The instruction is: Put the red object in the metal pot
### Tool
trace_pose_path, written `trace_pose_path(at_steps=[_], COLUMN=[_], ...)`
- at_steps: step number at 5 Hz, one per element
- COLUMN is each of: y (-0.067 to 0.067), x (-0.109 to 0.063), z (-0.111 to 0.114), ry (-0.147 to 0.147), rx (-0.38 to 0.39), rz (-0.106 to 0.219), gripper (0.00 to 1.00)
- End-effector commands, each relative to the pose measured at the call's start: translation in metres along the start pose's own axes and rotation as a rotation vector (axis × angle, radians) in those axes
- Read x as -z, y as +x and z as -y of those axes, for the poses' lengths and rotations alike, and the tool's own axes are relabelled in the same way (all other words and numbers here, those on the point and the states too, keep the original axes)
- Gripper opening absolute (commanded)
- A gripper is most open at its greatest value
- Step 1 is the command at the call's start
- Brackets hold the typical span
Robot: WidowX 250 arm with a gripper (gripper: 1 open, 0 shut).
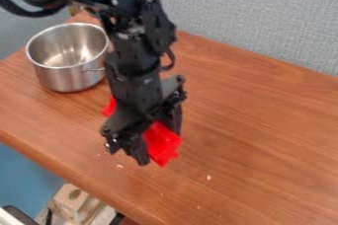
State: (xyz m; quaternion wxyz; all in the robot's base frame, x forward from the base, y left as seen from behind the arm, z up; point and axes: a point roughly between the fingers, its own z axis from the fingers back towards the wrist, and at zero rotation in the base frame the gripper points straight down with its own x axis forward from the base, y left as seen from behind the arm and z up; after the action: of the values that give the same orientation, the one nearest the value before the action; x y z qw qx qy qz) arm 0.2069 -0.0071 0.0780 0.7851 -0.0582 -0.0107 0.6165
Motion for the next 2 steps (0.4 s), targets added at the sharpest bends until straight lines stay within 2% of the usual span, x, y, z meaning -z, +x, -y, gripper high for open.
trace_pose_path(at_steps=[1,2], y=[0.0138,0.0214], x=[-0.0183,-0.0197], z=[0.0062,0.0071], ry=[-0.075,-0.086], rx=[-0.028,-0.051], rz=[0.003,-0.002], gripper=[0.00,0.00])
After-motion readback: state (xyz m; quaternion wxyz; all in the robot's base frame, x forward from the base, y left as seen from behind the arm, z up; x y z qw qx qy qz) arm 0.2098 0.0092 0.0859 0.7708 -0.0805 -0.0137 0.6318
